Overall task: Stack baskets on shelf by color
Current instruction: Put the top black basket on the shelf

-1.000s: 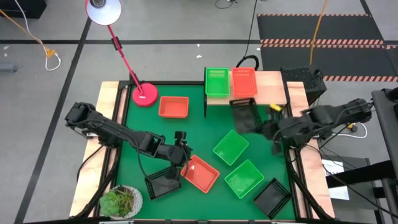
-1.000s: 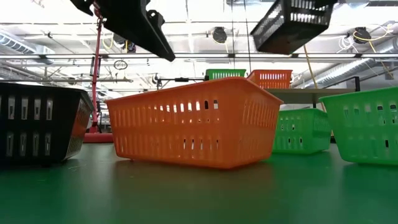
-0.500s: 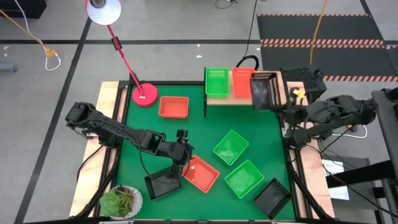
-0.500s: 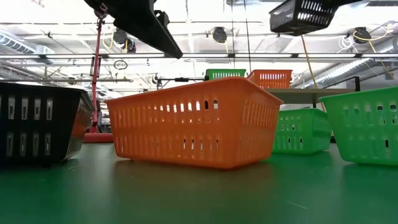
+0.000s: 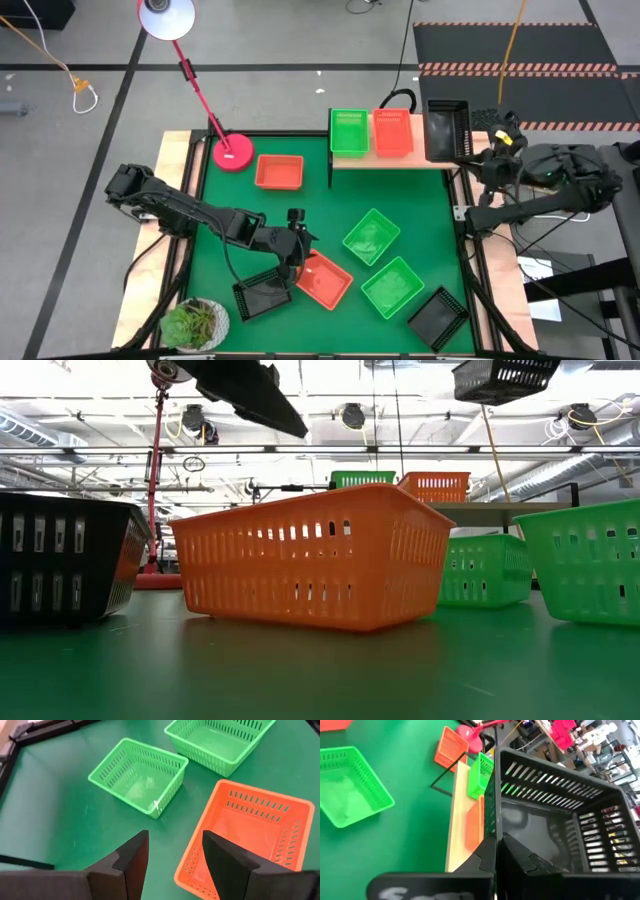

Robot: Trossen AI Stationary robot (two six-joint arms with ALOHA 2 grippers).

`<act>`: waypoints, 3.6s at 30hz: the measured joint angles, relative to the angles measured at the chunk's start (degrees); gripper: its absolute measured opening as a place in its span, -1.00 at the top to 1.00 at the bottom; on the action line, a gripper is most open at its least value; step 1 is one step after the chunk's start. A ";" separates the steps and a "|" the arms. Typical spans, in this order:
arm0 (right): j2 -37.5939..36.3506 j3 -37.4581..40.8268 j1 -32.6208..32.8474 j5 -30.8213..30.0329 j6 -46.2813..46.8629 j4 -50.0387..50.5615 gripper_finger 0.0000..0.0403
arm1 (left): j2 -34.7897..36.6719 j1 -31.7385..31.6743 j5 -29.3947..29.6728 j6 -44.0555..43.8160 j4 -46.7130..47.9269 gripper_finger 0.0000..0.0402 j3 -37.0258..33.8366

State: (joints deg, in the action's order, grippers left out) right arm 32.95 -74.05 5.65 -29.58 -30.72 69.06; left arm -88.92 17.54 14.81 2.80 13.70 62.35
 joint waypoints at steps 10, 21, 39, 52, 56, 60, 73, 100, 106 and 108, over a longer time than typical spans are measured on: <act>1.41 3.28 -0.02 -3.42 1.08 -6.22 0.99 | 0.00 0.00 -2.88 5.07 -4.97 0.06 0.00; 4.62 10.77 -8.23 5.07 -0.81 -18.59 0.98 | 0.00 0.00 -2.97 9.63 -6.46 0.06 0.00; 8.85 9.36 -46.38 33.10 -17.26 -13.95 0.97 | 0.00 0.00 -2.97 11.67 -7.75 0.06 0.00; 10.50 9.39 -63.77 41.88 -29.51 -6.77 0.98 | 0.00 1.03 -2.95 7.73 -2.76 0.06 0.00; 11.86 9.39 -66.85 43.38 -33.70 -3.14 0.98 | 0.00 1.71 -2.93 7.77 -2.97 0.06 0.00; 13.92 9.39 -69.37 44.19 -36.54 -1.36 0.98 | 0.00 2.45 -2.95 7.16 -3.00 0.06 0.00; 18.74 9.39 -71.21 45.86 -38.56 -1.02 0.96 | 0.00 3.82 -2.95 5.87 -3.20 0.06 0.00; 17.48 11.66 -71.21 38.18 -36.02 -3.69 0.53 | 0.00 4.33 -2.93 5.91 -3.22 0.06 0.00; 17.42 11.67 -71.21 38.18 -35.74 -4.27 0.48 | 0.00 4.33 -2.93 5.76 -3.24 0.06 0.00; 17.42 11.68 -71.21 38.39 -35.49 -4.23 0.48 | 0.00 4.33 -2.93 5.69 -3.25 0.06 0.00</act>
State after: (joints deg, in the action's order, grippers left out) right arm 50.37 -62.37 -65.56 8.81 -66.20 64.83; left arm -88.92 21.87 11.88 8.49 10.45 62.35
